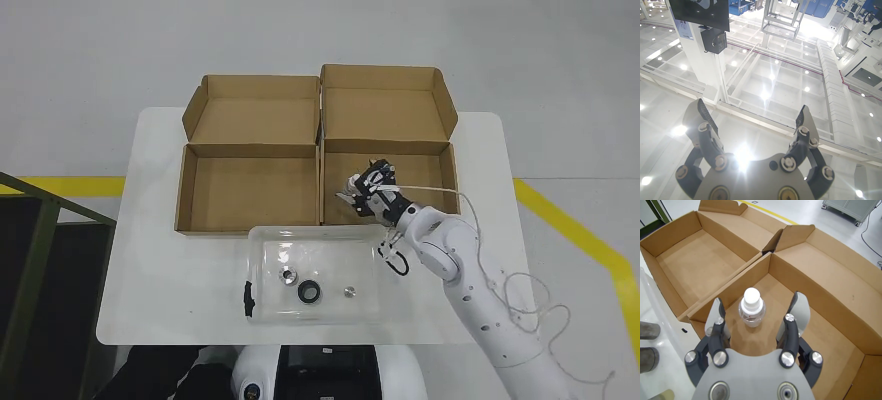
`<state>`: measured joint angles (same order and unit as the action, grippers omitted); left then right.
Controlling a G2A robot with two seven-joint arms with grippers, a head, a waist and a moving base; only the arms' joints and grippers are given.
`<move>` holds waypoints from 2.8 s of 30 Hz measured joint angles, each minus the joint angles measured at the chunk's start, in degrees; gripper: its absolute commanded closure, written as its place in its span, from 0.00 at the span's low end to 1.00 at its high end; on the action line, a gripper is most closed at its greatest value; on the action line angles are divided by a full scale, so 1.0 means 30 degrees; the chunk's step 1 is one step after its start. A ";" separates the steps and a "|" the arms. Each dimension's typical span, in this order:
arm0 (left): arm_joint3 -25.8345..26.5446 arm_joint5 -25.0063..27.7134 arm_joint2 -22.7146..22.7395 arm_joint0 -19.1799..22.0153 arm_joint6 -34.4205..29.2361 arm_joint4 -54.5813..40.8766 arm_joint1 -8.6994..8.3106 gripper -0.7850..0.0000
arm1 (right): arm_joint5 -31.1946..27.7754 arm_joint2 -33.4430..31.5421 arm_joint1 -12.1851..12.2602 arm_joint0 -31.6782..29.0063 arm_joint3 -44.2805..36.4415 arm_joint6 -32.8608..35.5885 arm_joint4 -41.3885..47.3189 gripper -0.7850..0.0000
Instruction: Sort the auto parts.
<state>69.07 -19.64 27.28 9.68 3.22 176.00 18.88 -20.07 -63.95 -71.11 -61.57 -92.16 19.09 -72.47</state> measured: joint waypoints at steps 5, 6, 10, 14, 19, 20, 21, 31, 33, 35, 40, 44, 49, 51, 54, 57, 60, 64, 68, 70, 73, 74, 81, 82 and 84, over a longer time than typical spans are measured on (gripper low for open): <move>0.0000 0.0000 0.0000 0.0000 0.0000 0.0000 0.0000 0.00 | -0.0949 -0.0862 0.0306 -0.1254 -0.2752 0.1054 -0.0350 0.00; 0.0000 0.0000 0.0000 0.0000 0.0000 0.0000 0.0000 0.00 | -0.1269 -0.0981 0.0364 -0.1512 -0.3234 0.1288 -0.0333 0.00; 0.0000 0.0000 0.0000 0.0000 0.0000 0.0000 0.0000 0.00 | -0.2894 -0.1431 0.0578 -0.2667 -0.4933 0.2118 0.0685 0.00; 0.0000 0.0000 0.0000 0.0000 0.0000 0.0000 0.0000 0.00 | -0.4439 -0.1902 0.0828 -0.3849 -0.6541 0.3089 0.1372 0.00; 0.0000 0.0000 0.0000 0.0000 0.0000 0.0000 0.0000 0.00 | -0.6359 -0.2196 0.1141 -0.5131 -0.8244 0.4450 0.1614 0.00; 0.0000 0.0000 0.0000 0.0000 0.0000 0.0000 0.0000 0.00 | -0.6912 -0.2231 0.1221 -0.5349 -0.8544 0.4846 0.1627 0.00; 0.0000 0.0000 0.0000 0.0000 0.0000 0.0000 0.0000 0.00 | -0.7303 -0.2244 0.1277 -0.5482 -0.8732 0.5132 0.1638 0.00; 0.0000 0.0000 0.0000 0.0000 0.0000 0.0000 0.0000 0.00 | -0.9403 -0.2116 0.1719 -0.5733 -0.9498 0.7587 0.1271 0.00; 0.0000 0.0000 0.0000 0.0000 0.0000 0.0000 0.0000 0.00 | -0.9378 -0.2049 0.1784 -0.5596 -0.9576 0.8089 0.0715 0.00; 0.0000 0.0000 0.0000 0.0000 0.0000 0.0000 0.0000 0.00 | -0.9459 -0.1877 0.1845 -0.5443 -0.9708 0.8639 0.0052 0.00; 0.0000 0.0000 0.0000 0.0000 0.0000 0.0000 0.0000 0.00 | -1.0023 -0.1273 0.1954 -0.5075 -0.9564 0.9553 -0.0628 0.00; 0.0000 0.0000 0.0000 0.0000 0.0000 0.0000 0.0000 0.00 | -1.0488 -0.0584 0.2010 -0.4666 -0.9211 1.0215 -0.0687 0.00; 0.0000 0.0000 0.0000 0.0000 0.0000 0.0000 0.0000 0.00 | -1.0513 -0.0124 0.2061 -0.4300 -0.8477 1.0515 -0.0295 0.00; 0.0000 0.0000 0.0000 0.0000 0.0000 0.0000 0.0000 0.00 | -1.0574 0.0037 0.2091 -0.4164 -0.8207 1.0685 -0.0054 0.00; 0.0000 0.0000 0.0000 0.0000 0.0000 0.0000 0.0000 0.00 | -1.0723 0.0291 0.2147 -0.3985 -0.7898 1.0966 0.0215 0.00; 0.0000 0.0000 0.0000 0.0000 0.0000 0.0000 0.0000 0.00 | -1.0694 0.0599 0.2225 -0.3830 -0.7549 1.1021 0.0275 0.00; 0.0000 0.0000 0.0000 0.0000 0.0000 0.0000 0.0000 0.00 | -1.0691 0.0896 0.2292 -0.3674 -0.7192 1.1013 0.0441 0.00; 0.0000 0.0000 0.0000 0.0000 0.0000 0.0000 0.0000 0.00 | -1.0684 0.1331 0.2356 -0.3410 -0.6725 1.1020 0.0569 0.00; 0.0000 0.0000 0.0000 0.0000 0.0000 0.0000 0.0000 0.00 | -1.0627 0.1872 0.2418 -0.3088 -0.6180 1.1078 0.0563 0.05; 0.0000 0.0000 0.0000 0.0000 0.0000 0.0000 0.0000 0.00 | -1.0580 0.2100 0.2447 -0.2937 -0.5947 1.1126 0.0514 0.13; 0.0000 0.0000 0.0000 0.0000 0.0000 0.0000 0.0000 0.00 | -1.0498 0.2451 0.2496 -0.2702 -0.5634 1.1208 0.0512 0.33; 0.0000 0.0000 0.0000 0.0000 0.0000 0.0000 0.0000 0.00 | -1.0472 0.2582 0.2519 -0.2606 -0.5522 1.1233 0.0526 0.35; 0.0000 0.0000 0.0000 0.0000 0.0000 0.0000 0.0000 0.00 | -1.0351 0.3362 0.2696 -0.1967 -0.5110 1.1355 0.0469 0.72; 0.0000 0.0000 0.0000 0.0000 0.0000 0.0000 0.0000 0.00 | -1.0334 0.3457 0.2724 -0.1884 -0.5077 1.1372 0.0483 0.84; 0.0000 0.0000 0.0000 0.0000 0.0000 0.0000 0.0000 0.00 | -1.0301 0.3681 0.2799 -0.1690 -0.5017 1.1405 0.0499 0.99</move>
<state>69.07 -19.64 27.28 9.68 3.22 176.00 18.88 -50.98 -52.91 -62.71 -66.63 -107.21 53.30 -70.98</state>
